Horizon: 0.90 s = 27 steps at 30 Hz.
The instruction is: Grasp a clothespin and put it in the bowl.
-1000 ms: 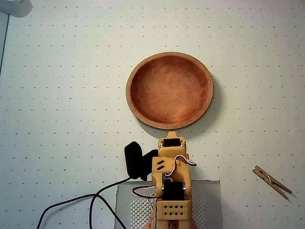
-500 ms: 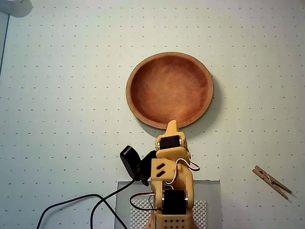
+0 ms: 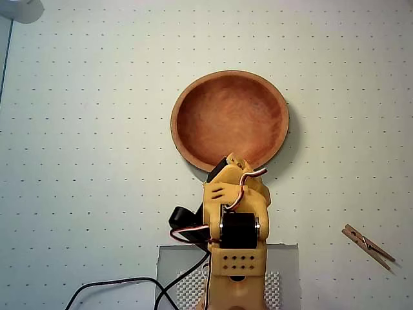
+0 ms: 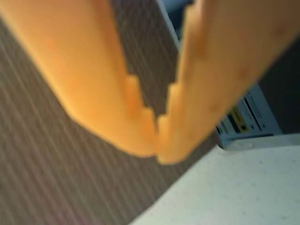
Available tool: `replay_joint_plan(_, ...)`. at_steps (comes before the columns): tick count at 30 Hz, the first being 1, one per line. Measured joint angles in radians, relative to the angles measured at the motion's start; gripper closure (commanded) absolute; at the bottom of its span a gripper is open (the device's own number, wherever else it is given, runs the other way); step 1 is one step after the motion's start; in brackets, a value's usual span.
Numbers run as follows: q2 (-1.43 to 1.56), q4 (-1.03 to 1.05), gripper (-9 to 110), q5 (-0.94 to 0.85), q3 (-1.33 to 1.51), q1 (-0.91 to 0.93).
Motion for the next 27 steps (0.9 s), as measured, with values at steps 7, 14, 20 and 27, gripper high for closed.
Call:
replay_joint_plan(7, -0.268, 0.101, 104, -0.256, -0.127, 0.158)
replay_joint_plan(14, -0.376, 0.169, 104, -0.474, -0.147, 0.393)
replay_joint_plan(20, -0.393, 0.169, 104, -0.509, -0.147, 0.611)
replay_joint_plan(27, -0.43, 0.17, 104, -0.58, -0.147, 0.759)
